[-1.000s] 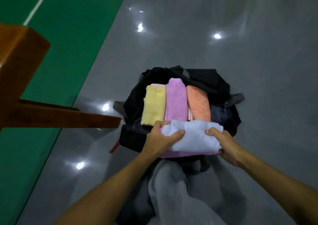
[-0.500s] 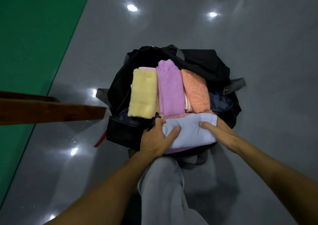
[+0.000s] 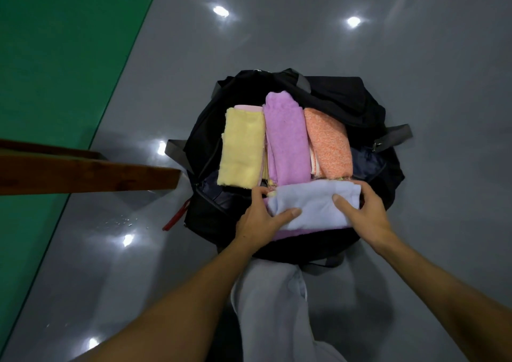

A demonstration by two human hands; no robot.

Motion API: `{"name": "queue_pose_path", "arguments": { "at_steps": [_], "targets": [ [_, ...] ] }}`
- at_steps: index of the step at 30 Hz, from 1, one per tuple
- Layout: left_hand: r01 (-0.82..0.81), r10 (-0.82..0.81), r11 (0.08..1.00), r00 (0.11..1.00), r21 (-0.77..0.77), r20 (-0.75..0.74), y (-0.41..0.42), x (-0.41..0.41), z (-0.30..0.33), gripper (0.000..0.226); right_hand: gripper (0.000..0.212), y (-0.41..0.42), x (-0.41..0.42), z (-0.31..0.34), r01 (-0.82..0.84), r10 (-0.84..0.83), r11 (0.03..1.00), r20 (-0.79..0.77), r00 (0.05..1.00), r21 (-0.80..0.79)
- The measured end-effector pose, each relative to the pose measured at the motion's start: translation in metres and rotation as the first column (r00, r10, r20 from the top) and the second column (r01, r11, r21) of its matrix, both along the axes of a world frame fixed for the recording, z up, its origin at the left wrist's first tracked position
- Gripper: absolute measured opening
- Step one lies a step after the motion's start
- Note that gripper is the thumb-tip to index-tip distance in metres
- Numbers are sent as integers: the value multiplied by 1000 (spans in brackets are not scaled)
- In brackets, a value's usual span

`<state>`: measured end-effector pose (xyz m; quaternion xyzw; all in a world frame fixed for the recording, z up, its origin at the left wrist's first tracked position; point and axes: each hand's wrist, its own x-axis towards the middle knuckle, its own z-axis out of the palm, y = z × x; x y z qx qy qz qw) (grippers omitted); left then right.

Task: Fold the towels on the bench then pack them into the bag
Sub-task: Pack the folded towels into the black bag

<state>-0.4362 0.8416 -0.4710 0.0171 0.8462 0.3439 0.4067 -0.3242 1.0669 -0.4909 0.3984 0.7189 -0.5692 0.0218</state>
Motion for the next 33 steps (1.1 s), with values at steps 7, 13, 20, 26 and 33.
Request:
{"name": "queue_pose_path", "arguments": {
  "at_steps": [7,13,20,26,33],
  "targets": [
    [-129,127,988,992,81,26,4,6,-2,81,69,8,-6,16,-44,27,995,173,985,94],
    [-142,146,989,979,34,-143,-18,1,31,62,84,9,-10,55,-268,154,910,342,927,317],
    [-100,98,995,963,8,-251,-57,-4,84,48,69,-8,-21,113,-388,210,818,409,888,425],
    [-107,139,989,922,105,-360,-98,-13,187,29,70,-51,-55,209,-634,557,648,304,772,422],
    [-112,190,979,795,169,-576,-176,-14,313,25,65,-153,-107,312,-705,753,451,190,630,548]
  ]
}}
